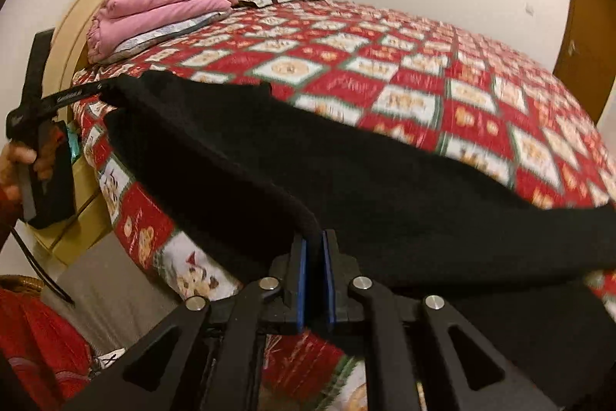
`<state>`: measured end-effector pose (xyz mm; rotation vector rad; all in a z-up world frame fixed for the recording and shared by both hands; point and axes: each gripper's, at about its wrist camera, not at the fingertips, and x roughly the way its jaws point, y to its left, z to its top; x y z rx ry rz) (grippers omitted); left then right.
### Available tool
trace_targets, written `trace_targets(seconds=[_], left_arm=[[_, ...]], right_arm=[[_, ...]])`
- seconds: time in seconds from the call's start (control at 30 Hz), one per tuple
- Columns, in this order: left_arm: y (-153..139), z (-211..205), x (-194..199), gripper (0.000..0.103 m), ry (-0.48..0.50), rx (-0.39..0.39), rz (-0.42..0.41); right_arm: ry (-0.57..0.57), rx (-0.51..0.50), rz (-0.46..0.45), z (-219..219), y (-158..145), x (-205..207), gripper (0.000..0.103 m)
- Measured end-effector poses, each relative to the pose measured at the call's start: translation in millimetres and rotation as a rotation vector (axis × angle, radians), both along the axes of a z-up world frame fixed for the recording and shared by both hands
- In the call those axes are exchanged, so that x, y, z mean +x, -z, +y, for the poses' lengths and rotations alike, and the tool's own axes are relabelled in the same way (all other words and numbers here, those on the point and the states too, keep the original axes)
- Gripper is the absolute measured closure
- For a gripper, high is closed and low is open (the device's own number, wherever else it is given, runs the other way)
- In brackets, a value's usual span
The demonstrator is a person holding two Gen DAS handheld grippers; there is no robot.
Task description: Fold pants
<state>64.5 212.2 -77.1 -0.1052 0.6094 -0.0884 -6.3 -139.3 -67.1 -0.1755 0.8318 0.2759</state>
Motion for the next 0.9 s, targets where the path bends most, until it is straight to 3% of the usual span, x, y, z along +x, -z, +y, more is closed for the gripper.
trace_targets(seconds=[0.07, 0.13, 0.2, 0.27, 0.4, 0.57, 0.67, 0.77, 0.9], left_arm=[[7.7, 7.7, -5.5, 0.069, -0.018, -0.025, 0.025], [13.9, 14.6, -12.5, 0.043, -0.053, -0.009, 0.040], [18.0, 25.3, -20.7, 0.039, -0.098, 0.006, 0.048], [17.2, 41.2, -26.7, 0.039, -0.159, 0.010, 0.051], [9.2, 67.0, -32.1, 0.040, -0.264, 0.014, 0.038], [0.7, 59.0, -32.5, 0.040, -0.187, -0.014, 0.045], [1.6, 44.3, -35.7, 0.040, -0.090, -0.098, 0.078], [9.5, 27.7, -39.9, 0.040, 0.013, -0.238, 0.131], [19.6, 17.5, -32.6, 0.040, 0.042, -0.396, 0.170]], right_arm=[[0.016, -0.004, 0.029, 1.6, 11.1, -2.4, 0.084], [0.010, 0.004, 0.040, 4.8, 16.3, -10.1, 0.075], [-0.028, 0.018, 0.045, 9.0, 15.2, -17.4, 0.049], [-0.076, 0.015, 0.066, 16.1, 13.6, -23.5, 0.043], [-0.169, 0.040, 0.055, 30.1, -6.7, -24.4, 0.043], [-0.258, 0.100, -0.035, 64.3, -51.7, 3.1, 0.043], [-0.280, 0.116, -0.067, 94.0, -59.4, 21.6, 0.043], [-0.273, 0.140, -0.059, 117.6, -51.3, 33.3, 0.043], [-0.202, 0.165, -0.024, 130.2, -30.0, 38.2, 0.043]])
